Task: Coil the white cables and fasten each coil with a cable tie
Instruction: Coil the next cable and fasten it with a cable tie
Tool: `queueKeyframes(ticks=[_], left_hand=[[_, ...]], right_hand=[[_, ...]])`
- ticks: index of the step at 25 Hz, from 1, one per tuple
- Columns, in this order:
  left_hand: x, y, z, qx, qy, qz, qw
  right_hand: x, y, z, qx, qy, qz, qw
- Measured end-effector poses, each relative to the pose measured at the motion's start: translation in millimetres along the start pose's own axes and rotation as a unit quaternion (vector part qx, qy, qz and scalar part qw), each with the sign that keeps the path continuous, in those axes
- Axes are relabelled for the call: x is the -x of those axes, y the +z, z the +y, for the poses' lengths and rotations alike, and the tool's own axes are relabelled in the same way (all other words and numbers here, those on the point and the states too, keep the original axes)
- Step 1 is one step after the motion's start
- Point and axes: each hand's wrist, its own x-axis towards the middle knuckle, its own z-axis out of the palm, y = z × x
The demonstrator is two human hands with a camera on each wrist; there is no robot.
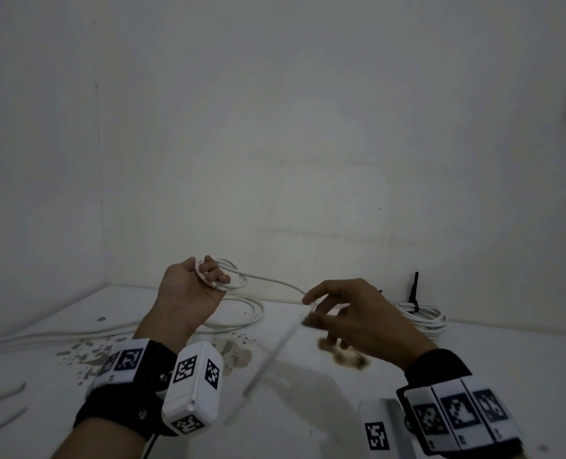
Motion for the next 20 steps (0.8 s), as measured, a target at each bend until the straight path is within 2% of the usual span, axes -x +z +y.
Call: queueKeyframes(ticks=[2, 4, 9, 13, 16, 20], left_hand=[[0.0, 2.0, -3.4, -0.013, -0.006, -0.005, 1.000], [-0.3, 5.3, -7.8, -0.024, -0.015, -0.013, 1.000], [2.6, 19.3, -30.0, -0.131, -0.026, -0.018, 0.991], [8.3, 28.3, -52.4, -0.253, -0.066, -0.039, 0.964], [14.8, 32.8, -69.2, -0.353, -0.079, -0.070, 0.930], [20.2, 34.5, -86.5, -0.452, -0.069, -0.103, 0.883]], right_hand=[[-4.2, 4.5, 1.4, 0.005, 0.010, 0.110, 0.994], [-8.1, 11.5, -0.6, -0.066, 0.054, 0.141, 0.986], [-5.5, 29.5, -22.2, -0.248, 0.056, -0.005, 0.967], [-7.7, 39.0, -25.9, -0.406, 0.096, 0.033, 0.908], [-12.9, 40.5, -20.4, -0.501, 0.132, 0.077, 0.852], [-18.1, 44.2, -12.7, -0.551, 0.159, 0.123, 0.810]])
